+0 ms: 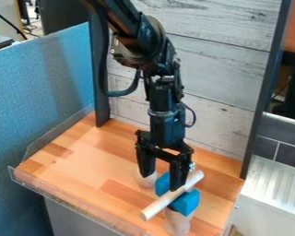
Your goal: Move the cube to the top of the table above the sphere
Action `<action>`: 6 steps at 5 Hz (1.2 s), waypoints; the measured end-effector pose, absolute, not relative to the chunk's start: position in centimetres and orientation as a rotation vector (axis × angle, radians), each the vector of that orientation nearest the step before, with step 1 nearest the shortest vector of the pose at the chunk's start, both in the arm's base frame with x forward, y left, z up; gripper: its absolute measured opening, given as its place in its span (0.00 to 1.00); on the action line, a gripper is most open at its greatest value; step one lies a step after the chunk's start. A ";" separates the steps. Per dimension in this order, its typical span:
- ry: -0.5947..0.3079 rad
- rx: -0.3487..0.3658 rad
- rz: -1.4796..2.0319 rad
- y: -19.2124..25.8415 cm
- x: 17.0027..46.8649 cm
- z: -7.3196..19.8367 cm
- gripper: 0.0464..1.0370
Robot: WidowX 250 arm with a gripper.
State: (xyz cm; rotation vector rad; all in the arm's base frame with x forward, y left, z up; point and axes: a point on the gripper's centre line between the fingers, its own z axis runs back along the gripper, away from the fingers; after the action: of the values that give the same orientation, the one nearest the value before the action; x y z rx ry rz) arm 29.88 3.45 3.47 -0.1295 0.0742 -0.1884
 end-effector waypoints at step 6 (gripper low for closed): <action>-0.014 -0.113 -0.082 6.7 34.6 4.4 0.96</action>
State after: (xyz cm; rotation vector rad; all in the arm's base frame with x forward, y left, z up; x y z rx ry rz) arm 34.63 6.74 4.44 -0.1126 -0.0141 -0.0825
